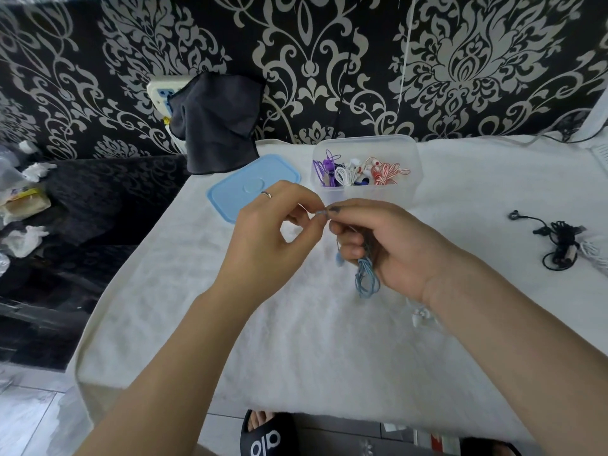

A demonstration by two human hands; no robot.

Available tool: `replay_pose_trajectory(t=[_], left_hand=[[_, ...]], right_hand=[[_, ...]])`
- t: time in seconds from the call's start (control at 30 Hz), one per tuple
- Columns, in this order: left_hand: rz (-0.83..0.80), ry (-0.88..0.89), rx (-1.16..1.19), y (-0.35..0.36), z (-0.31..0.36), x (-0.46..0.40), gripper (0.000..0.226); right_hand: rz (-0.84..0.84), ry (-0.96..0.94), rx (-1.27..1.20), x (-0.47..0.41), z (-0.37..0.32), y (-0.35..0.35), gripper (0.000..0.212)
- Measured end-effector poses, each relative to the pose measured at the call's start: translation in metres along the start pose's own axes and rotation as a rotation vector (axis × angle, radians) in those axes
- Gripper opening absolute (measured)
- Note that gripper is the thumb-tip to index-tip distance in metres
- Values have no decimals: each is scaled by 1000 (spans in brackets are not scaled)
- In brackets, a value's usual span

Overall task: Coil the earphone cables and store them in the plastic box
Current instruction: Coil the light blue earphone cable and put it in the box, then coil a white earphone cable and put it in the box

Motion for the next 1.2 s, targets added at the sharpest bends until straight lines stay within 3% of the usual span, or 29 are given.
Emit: replay_pose_trajectory(t=[0.2,0.33,0.43,0.57,0.7,0.87,0.97,1.07,1.13,1.2], left_hand=[[38,-231,202,9,-27,-18,7],[166,-357,402,-2,-42,-23,13],[141,-419,441,4,-55,-23,15],[-15,-502,345,27,-68,-25,13],[-189,-513,255,54,-65,-30,11],[-361,-506,194,81,-57,-31,15],[-442,-518,133,89,-53,-29,14],[-592,-496,151,104,-41,-24,20],[-720,-468,150,122,-29,-16,30],[-806,-429,101,142,-16,-6,39]], right_hand=[[218,-126,363,-7,-39,-20,9],[249,-253,633,-17,-104,-7,15],[322,-313,874,-35,-151,-5,17],[422,-146,1218,-65,-157,-26,22],[327,70,1564,-83,-123,-42,33],[300,89,1678,-68,-109,-42,40],[407,-105,1754,-37,-120,-26,37],[513,-286,1658,4,-128,-19,27],[485,-170,1521,19,-115,-32,16],[410,60,1419,27,-87,-52,14]])
Point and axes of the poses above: each hand's wrist, its own x-axis away from the middle knuckle, its own y-axis out of the palm, z = x × y, the point moved 10 cm from there along -x, towards the middle knuckle, and after that the axes turned 15 degrees about -z, right-handed, at the moved point
